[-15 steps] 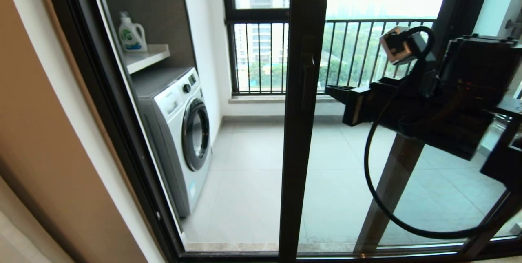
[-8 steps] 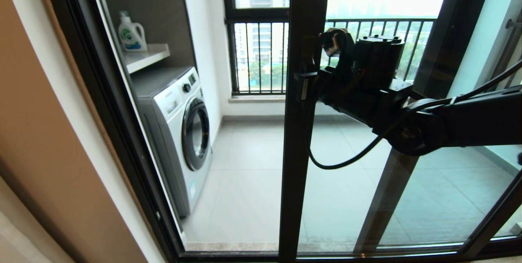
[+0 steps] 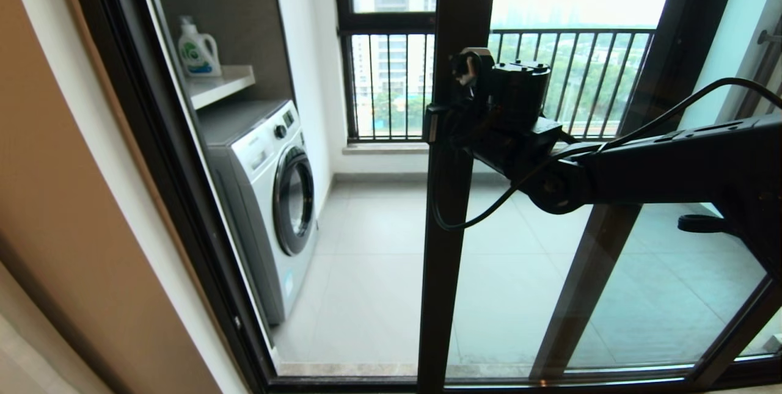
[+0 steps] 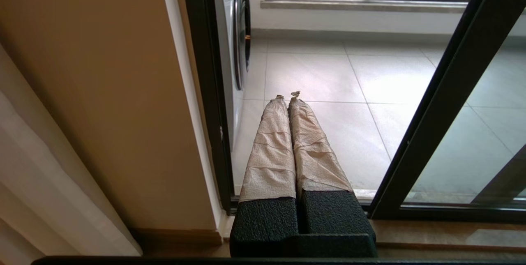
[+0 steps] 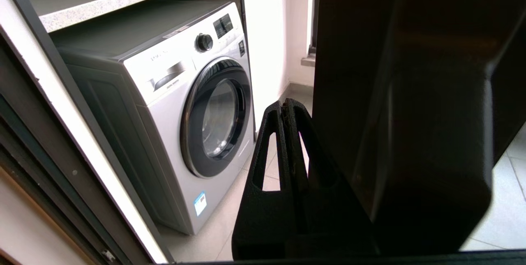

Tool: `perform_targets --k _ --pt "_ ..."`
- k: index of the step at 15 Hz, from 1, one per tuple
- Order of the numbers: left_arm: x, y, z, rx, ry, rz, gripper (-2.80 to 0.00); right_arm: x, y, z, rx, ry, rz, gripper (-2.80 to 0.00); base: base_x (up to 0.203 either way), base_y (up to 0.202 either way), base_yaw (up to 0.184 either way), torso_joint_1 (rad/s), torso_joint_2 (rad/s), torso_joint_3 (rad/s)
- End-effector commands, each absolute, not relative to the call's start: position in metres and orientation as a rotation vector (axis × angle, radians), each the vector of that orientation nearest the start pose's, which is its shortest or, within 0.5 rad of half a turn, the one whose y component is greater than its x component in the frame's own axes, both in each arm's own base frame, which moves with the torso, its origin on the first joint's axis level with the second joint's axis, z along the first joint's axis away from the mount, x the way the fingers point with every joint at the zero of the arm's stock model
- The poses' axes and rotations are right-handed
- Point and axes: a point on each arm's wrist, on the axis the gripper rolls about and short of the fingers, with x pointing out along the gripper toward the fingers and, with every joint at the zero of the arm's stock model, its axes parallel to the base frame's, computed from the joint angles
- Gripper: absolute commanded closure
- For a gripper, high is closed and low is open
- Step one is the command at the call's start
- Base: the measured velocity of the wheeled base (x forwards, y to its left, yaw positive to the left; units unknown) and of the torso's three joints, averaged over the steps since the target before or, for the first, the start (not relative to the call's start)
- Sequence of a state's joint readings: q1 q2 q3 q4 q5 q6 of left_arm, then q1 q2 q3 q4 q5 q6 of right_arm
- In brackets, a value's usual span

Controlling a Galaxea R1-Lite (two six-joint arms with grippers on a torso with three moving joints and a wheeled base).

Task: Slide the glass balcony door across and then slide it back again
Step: Open the slid door

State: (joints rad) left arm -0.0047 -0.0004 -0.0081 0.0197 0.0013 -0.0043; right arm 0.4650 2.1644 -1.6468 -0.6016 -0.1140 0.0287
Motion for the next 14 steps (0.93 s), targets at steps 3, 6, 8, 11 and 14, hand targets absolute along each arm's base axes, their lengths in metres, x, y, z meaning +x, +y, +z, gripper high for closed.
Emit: perform_targets --k 3,6,8,11,14 --pt "-0.023 0.000 0.076 -0.005 0.014 -0.003 0.00 0.423 0.184 0.237 0.048 -0.087 0.288 0.00 0.000 0.000 0.000 0.000 0.00 0.000" --pt "-0.023 0.000 0.076 -0.005 0.014 -0.003 0.00 0.426 0.173 0.238 0.039 -0.092 0.259 0.00 0.000 0.000 0.000 0.000 0.00 0.000" --pt "-0.023 0.000 0.076 -0.005 0.014 -0.003 0.00 0.426 0.166 0.242 0.041 -0.101 0.232 0.00 0.000 0.000 0.000 0.000 0.00 0.000" --pt "-0.023 0.000 0.076 -0.005 0.014 -0.003 0.00 0.423 0.155 0.246 0.042 -0.103 0.209 0.00 0.000 0.000 0.000 0.000 0.00 0.000" --pt "-0.023 0.000 0.076 -0.005 0.015 -0.003 0.00 0.418 0.143 0.243 0.037 -0.080 0.187 0.00 0.000 0.000 0.000 0.000 0.00 0.000"
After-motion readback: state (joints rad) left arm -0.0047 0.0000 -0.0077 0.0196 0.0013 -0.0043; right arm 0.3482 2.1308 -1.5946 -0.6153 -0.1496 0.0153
